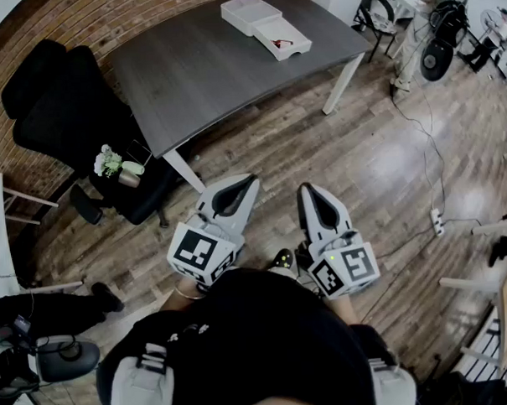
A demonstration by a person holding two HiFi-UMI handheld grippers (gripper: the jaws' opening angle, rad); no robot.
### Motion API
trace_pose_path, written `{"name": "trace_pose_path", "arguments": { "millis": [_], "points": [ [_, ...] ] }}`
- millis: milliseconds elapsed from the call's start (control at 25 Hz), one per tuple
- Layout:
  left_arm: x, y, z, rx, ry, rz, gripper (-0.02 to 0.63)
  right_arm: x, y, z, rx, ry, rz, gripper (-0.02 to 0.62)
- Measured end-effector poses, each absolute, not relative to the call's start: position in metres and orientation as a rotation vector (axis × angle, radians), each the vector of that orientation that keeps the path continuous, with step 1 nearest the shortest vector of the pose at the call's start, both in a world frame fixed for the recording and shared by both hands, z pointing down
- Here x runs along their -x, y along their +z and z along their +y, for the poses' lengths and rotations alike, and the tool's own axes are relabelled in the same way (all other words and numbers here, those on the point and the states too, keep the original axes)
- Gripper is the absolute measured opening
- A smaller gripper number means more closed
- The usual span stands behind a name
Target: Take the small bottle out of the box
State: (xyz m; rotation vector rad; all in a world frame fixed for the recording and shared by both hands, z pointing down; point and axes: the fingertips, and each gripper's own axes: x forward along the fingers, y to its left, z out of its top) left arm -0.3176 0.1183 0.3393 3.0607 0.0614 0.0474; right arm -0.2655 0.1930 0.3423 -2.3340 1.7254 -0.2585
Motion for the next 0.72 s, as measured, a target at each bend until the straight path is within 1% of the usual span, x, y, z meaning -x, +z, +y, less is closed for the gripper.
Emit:
{"name": "trace_pose_path", "arguments": {
  "millis": [440,720],
  "points": [
    [0.316,0.346,0.119,-3.058,0.075,0.019,0.005,0.256,0.353,0.197,2.295,-0.304,1.708,-0.002],
    [0.297,0.348,0.133,-3.045,0.073,0.057,0.005,0.235,0.355,0.216,2.326,-0.293,1.657,-0.002]
  ]
}}
